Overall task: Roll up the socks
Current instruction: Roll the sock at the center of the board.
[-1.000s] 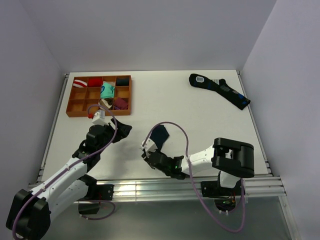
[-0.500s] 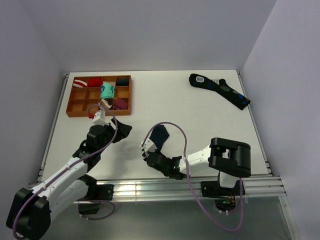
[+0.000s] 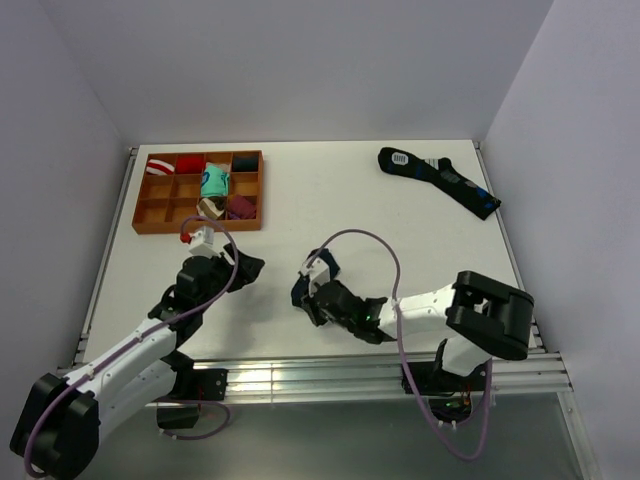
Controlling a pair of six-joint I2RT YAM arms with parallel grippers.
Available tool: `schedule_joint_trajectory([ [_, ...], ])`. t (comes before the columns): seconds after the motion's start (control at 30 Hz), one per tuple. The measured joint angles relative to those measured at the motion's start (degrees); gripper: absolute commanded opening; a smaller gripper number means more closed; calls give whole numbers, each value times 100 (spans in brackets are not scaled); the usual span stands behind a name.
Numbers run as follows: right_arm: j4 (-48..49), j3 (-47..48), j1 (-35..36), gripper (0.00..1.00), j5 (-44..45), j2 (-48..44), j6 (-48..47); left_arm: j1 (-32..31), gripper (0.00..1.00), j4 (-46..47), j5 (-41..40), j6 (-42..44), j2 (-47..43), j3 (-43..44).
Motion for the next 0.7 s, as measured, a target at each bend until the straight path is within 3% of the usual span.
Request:
schedule_joint_trajectory([
  [0.17, -72, -11, -710, 24, -970, -221, 442, -238, 51, 225, -96, -13, -48, -249],
  [0.47, -164, -35, -1685, 22, -2903, 101, 1327, -911, 40, 920, -483, -127, 151, -590],
  [0.7, 162, -120, -2177, 22, -3945, 485, 1998, -2024, 53, 1757, -1141, 33, 787, -629],
])
